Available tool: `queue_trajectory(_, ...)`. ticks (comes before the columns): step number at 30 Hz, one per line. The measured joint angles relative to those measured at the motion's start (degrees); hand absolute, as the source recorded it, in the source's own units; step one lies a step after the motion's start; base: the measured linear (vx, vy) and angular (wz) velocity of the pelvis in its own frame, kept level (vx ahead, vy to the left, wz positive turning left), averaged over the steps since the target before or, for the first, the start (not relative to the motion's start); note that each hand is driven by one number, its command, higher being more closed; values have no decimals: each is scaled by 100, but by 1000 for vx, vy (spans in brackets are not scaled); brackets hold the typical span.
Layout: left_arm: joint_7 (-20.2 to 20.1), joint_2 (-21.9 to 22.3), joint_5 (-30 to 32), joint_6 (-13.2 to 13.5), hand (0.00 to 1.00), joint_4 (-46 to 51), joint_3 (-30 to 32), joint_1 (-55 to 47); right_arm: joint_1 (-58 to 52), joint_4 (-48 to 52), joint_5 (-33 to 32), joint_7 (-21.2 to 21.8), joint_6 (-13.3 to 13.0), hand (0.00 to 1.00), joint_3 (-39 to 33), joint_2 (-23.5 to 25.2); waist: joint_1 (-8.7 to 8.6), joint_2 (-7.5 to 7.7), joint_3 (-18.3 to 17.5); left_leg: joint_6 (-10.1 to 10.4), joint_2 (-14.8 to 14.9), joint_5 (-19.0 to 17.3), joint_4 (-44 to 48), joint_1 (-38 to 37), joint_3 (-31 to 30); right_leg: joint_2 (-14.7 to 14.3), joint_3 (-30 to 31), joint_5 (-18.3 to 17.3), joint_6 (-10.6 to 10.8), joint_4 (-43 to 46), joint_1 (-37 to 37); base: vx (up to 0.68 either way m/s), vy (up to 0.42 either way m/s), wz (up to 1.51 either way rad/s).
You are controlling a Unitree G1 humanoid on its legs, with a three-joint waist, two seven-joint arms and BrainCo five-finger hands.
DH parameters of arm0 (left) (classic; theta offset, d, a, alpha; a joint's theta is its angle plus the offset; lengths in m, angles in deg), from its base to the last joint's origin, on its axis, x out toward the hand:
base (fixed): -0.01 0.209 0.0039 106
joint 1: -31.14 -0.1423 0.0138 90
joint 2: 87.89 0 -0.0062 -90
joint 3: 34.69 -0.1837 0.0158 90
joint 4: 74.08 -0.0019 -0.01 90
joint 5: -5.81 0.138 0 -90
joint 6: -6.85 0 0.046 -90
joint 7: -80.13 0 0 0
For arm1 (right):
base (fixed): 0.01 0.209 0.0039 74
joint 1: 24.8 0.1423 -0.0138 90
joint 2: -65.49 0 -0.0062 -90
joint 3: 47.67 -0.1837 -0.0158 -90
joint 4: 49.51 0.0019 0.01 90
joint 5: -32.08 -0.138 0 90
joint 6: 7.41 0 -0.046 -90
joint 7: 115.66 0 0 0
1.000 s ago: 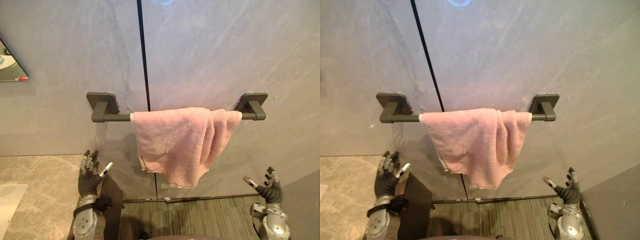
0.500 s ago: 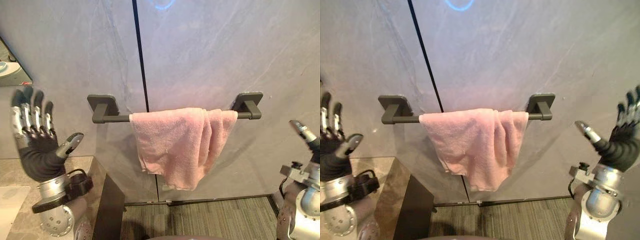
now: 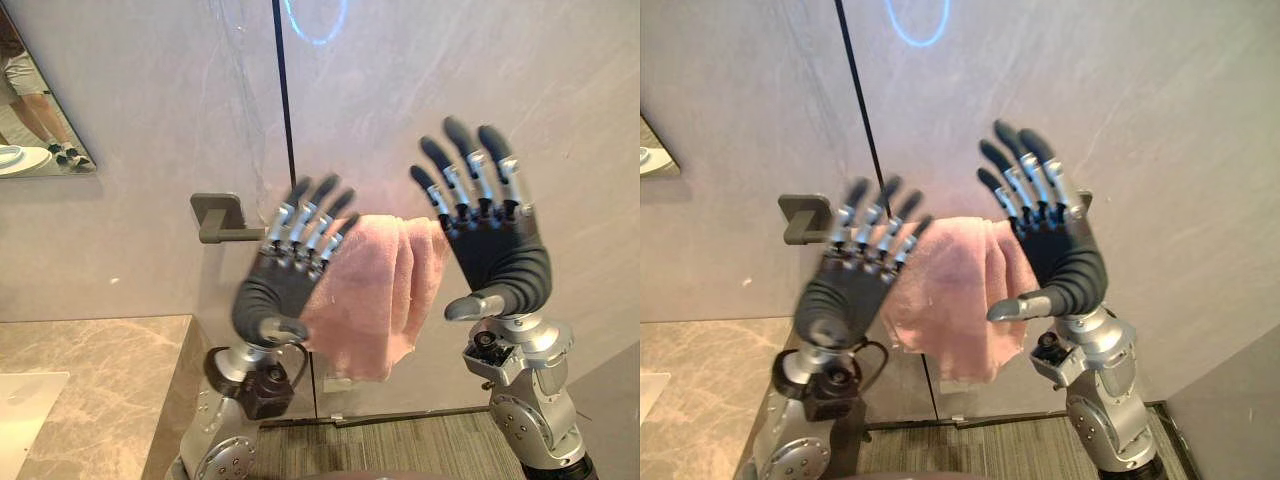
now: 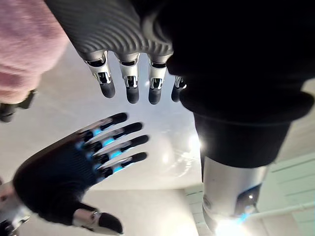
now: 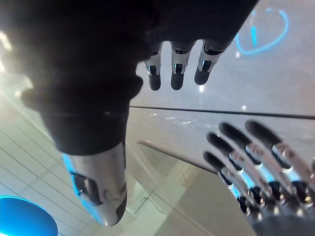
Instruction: Organize washtable
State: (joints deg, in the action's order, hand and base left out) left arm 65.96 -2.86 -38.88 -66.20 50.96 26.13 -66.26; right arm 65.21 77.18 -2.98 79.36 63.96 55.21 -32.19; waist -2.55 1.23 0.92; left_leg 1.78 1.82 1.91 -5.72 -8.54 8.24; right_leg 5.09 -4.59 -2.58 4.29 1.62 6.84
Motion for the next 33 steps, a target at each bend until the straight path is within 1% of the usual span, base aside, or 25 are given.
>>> queue_trajectory(3,-174,-243,-27,-69,0,-136,-307,116,-5,-4,-166,130,118,0,82,-243,-1,8,5,0,-3,0,-16,-17,19,3,7,-7,9,19,-1,-34,-9,-3)
queue_trajectory(6,-332,-433,-27,-138,0,-233,-536,257,-76,-29,-349,264,155,0,197,-536,-1,17,10,0,-5,0,-17,-20,24,5,10,-8,12,23,-3,-11,-3,0)
queue_trajectory(9,-337,-501,-16,-131,0,-513,-637,274,-325,-106,-520,276,178,0,283,-816,2,20,12,-6,-5,4,-17,-19,31,4,19,-8,12,22,-7,0,0,0)
queue_trajectory(11,-335,-558,20,-143,0,-688,-672,274,-425,-226,-539,283,284,0,302,-895,2,27,17,-6,-3,4,-17,-19,40,3,25,-8,12,21,-13,-6,-5,-2)
queue_trajectory(13,-335,-709,53,-160,0,-891,-683,273,-511,-431,-537,288,367,0,433,-1037,-20,37,30,-5,0,4,-17,-21,57,0,37,-8,12,21,-19,-18,-12,-4)
queue_trajectory(16,-337,-799,213,-224,0,-1152,-683,270,-607,-788,-492,377,479,0,666,-1071,-18,62,61,-5,-1,3,-17,-20,66,1,75,-8,12,20,-24,0,0,0)
queue_trajectory(19,-335,-798,336,-309,0,-1466,-670,190,-668,-1188,-376,412,613,0,902,-1049,-3,93,126,-5,-2,3,-17,-17,70,2,78,-8,12,19,-29,0,0,0)
queue_trajectory(23,-328,-703,540,-399,0,-1830,-586,123,-670,-1692,-23,424,677,0,1020,-1020,19,97,142,-6,-5,4,-16,57,93,3,73,-7,14,18,-115,-7,-5,-2)
queue_trajectory(25,-321,-569,640,-422,0,-2012,-469,91,-670,-1947,187,451,782,0,1035,-945,20,96,145,-6,-7,4,-15,63,91,4,69,-7,14,17,-120,0,0,0)
queue_trajectory(28,-279,-346,855,-435,0,-2266,-194,74,-669,-2256,444,445,803,0,1040,-817,20,90,157,-6,-5,4,12,83,75,2,56,-8,13,10,-125,4,-4,1)
queue_trajectory(33,-54,6,1179,-425,0,-2621,310,75,-666,-2579,793,403,856,0,995,-733,17,76,177,-9,-4,11,13,193,54,1,42,-8,12,12,-227,0,-2,1)
